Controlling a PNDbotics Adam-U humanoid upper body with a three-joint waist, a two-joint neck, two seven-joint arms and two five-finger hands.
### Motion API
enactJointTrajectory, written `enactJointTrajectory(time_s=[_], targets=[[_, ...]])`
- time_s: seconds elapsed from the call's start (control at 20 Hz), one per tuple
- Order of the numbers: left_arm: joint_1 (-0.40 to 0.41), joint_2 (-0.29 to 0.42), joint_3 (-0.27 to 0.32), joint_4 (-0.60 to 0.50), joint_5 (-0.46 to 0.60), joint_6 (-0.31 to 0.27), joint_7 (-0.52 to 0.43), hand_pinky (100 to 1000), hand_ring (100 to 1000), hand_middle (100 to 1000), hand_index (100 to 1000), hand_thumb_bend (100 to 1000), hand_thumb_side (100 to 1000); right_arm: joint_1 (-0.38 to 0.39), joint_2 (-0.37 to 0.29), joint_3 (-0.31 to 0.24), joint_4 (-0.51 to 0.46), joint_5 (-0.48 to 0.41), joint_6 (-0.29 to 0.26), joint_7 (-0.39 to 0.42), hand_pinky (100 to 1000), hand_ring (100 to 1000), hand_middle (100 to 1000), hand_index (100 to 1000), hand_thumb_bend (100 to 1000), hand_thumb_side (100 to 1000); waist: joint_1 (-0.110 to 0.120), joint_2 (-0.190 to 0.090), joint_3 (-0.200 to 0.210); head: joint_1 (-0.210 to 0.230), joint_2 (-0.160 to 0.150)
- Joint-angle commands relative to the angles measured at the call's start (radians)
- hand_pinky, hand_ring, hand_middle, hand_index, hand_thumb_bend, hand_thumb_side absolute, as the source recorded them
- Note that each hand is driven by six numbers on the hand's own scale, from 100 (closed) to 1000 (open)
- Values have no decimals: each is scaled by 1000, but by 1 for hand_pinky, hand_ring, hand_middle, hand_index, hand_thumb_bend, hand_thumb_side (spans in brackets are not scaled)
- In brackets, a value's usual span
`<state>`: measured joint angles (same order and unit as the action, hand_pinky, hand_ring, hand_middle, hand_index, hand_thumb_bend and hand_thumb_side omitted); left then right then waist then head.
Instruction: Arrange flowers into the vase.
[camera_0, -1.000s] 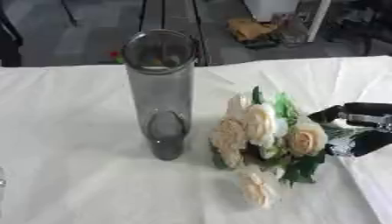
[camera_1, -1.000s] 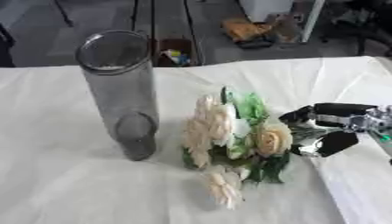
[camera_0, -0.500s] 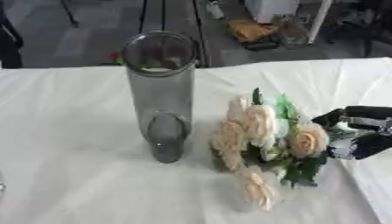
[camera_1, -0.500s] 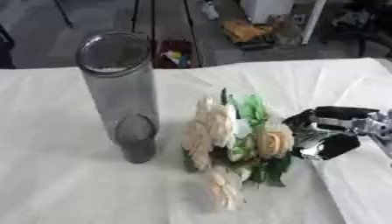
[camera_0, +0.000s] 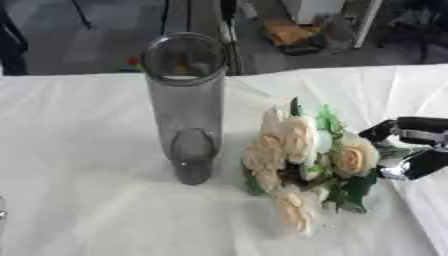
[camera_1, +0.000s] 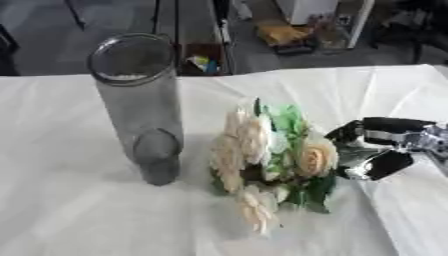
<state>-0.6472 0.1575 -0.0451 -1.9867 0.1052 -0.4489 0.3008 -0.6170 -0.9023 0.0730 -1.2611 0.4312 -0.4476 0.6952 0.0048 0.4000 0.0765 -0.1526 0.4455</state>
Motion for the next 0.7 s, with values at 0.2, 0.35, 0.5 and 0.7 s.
enactJointTrajectory(time_s=[0.2,0.35,0.5,0.7], targets=[[-18,1,-2,-13,-1,1,-1,736,844,811,894,280,957,-1,-24,-4,1,4,-16,21,833,828,688,944,385,455,1,-10,4,-5,-13],[-19,1,-3,-13,-2,2,-1,736,844,810,894,277,959,-1,-23,-6,1,2,-16,7,817,804,652,922,367,461,1,-9,5,-4,-14],[-20,1,-3,-13,-1,3,-1,736,844,809,894,274,962,-1,-21,-6,2,-1,-13,-12,785,760,593,887,348,472,1,-7,8,-4,-14],[-22,0,-3,-13,-1,3,-2,736,844,807,894,271,966,0,-19,-3,4,-4,-9,-21,713,656,494,826,362,449,0,-4,12,-4,-14]])
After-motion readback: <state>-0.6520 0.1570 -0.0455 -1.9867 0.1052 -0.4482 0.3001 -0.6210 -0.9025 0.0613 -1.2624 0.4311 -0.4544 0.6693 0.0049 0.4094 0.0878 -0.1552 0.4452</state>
